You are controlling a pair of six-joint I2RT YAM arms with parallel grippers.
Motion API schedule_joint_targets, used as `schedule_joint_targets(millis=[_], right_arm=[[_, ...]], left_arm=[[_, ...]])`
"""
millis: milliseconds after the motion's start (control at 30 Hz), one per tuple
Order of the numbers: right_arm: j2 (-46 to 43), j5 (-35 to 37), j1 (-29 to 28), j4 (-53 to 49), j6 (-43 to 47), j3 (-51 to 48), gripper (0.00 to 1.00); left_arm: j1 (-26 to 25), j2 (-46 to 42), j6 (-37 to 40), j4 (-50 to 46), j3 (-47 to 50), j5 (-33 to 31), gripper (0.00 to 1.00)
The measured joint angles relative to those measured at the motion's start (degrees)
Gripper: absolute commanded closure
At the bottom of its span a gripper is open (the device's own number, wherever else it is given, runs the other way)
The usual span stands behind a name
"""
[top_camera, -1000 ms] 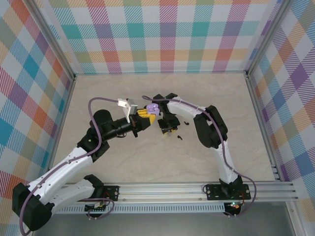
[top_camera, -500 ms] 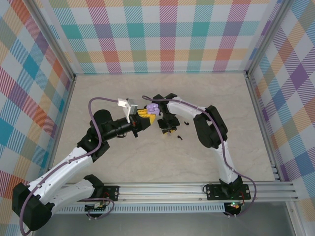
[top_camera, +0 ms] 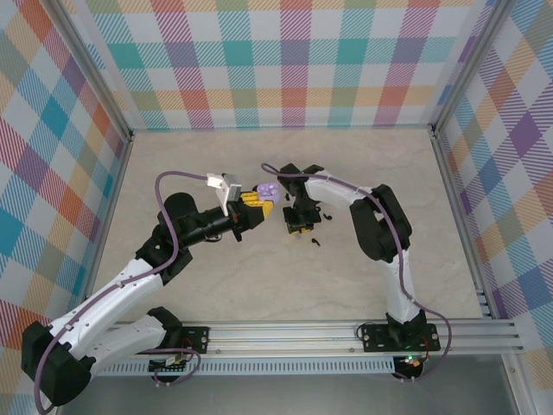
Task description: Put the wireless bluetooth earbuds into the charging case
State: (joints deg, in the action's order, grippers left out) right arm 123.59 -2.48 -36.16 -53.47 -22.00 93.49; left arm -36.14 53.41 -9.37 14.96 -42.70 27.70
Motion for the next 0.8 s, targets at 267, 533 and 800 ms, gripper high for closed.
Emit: schedule_joint_targets(millis=[267,533,800], right_arm=[[-3.4,-5.8,3.8,5.3,-1.6,-5.7,0.77],[-8.5,-12.3,8.3,11.4,-3.1,-11.6,0.78],[-15.4,-19.7,12.2,18.2,-5.7,-17.2,0.78]], left_arm=[[0.0,1.3,-0.2,-0.1,0.0,-0.7,0.85],[0.0,4.5,-0.6,-2.0,-0.3,-3.3,0.85],[0.0,7.7,-1.8,-5.2,-0.3,-8.4,0.86]])
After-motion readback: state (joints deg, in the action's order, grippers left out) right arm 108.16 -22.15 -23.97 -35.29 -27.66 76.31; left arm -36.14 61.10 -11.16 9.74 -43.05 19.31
